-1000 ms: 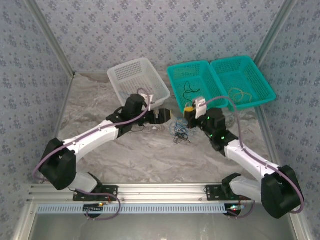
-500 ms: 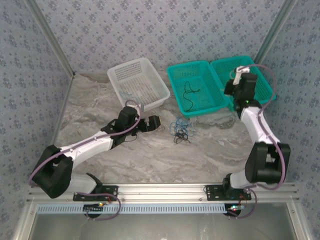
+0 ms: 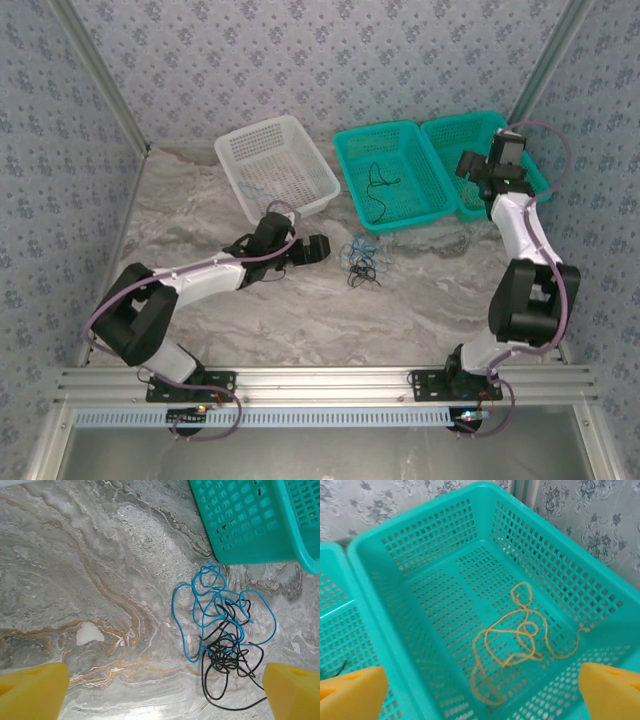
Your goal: Untangle the cables
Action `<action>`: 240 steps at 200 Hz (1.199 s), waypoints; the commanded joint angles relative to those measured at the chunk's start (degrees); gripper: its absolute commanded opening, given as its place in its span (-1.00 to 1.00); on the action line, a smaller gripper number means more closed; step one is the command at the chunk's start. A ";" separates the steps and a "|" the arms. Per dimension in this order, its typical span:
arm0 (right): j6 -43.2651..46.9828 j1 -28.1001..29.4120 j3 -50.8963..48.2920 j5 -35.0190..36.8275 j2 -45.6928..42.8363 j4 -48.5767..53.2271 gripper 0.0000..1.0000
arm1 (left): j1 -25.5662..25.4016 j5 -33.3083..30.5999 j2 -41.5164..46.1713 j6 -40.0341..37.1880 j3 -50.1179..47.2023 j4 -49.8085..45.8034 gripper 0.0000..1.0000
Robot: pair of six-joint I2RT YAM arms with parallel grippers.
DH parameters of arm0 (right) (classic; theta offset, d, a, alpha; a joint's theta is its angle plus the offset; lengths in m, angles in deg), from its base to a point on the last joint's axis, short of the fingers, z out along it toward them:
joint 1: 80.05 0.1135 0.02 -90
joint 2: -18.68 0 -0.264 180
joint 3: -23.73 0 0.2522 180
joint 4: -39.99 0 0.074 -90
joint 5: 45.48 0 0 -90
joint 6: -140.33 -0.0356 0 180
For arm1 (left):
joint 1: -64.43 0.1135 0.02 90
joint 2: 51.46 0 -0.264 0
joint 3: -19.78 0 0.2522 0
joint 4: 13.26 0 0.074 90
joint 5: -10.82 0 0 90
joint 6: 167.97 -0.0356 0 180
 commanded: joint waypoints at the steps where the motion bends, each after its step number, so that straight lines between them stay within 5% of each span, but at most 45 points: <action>1: -7.43 1.13 -4.13 0.12 -7.26 3.37 1.00 | -1.39 -3.30 -1.05 -1.96 3.67 -2.79 0.99; 41: -11.81 4.15 -17.23 -11.76 -18.94 2.43 1.00 | -4.85 -7.76 -3.04 -4.27 6.94 -5.52 0.98; 97: -13.38 12.50 -27.22 -16.68 -30.13 7.58 1.00 | -5.62 -6.06 -3.29 -1.79 5.65 -0.10 0.99; 130: -18.76 17.64 -34.59 -20.75 -33.62 2.09 1.00 | -5.86 -7.40 -4.08 0.64 5.86 0.16 0.98; 158: -25.33 21.19 -40.89 -22.56 -33.39 -8.01 1.00 | -6.25 -7.38 -5.43 2.15 6.35 1.28 0.98; 204: -28.25 28.22 -43.12 -18.14 -28.19 -9.99 1.00 | -7.08 -7.38 -7.95 2.01 9.48 -1.32 0.98; 240: -29.24 29.70 -44.84 -22.40 -22.45 -16.09 0.94 | -7.09 -7.31 -8.72 1.97 10.38 -2.03 0.98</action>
